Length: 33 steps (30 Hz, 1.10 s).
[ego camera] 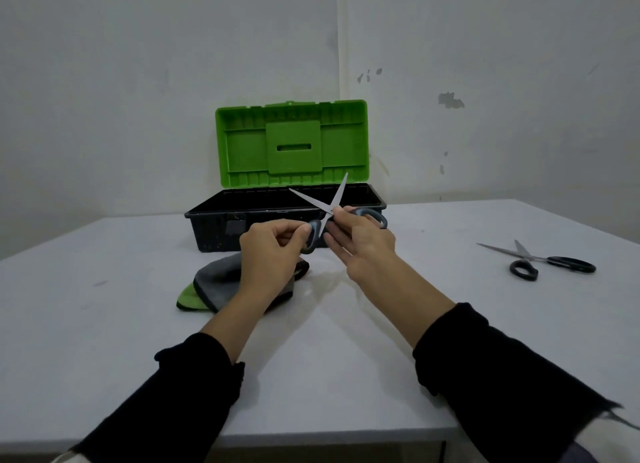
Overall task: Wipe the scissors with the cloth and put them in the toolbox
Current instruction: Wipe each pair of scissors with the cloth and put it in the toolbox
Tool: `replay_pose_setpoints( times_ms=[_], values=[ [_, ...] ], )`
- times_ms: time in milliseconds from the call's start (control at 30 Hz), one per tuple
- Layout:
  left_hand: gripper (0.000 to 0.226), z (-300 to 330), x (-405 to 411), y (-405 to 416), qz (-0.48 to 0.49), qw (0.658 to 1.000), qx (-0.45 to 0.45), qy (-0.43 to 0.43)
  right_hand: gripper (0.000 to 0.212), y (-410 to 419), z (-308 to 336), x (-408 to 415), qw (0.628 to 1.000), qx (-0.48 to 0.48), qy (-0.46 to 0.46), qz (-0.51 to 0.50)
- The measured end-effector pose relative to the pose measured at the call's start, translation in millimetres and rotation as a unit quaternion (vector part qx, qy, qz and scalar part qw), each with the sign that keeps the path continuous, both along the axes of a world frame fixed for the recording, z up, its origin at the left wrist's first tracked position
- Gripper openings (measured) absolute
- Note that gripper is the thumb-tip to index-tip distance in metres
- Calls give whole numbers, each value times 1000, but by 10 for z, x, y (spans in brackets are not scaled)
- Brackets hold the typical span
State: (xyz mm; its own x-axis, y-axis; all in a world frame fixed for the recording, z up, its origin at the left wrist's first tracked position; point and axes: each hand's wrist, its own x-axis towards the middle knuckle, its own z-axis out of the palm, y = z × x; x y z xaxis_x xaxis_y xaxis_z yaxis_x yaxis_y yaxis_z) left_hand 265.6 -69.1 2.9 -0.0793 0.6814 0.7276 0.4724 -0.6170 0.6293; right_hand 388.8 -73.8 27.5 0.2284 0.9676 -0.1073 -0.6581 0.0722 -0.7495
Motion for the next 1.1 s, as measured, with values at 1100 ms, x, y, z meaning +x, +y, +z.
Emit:
replay_pose_setpoints(
  times_ms=[1100],
  values=[
    [26, 267, -610, -28, -193, 958, -122, 174, 16, 52, 136, 308, 913, 126, -358, 146]
  ],
)
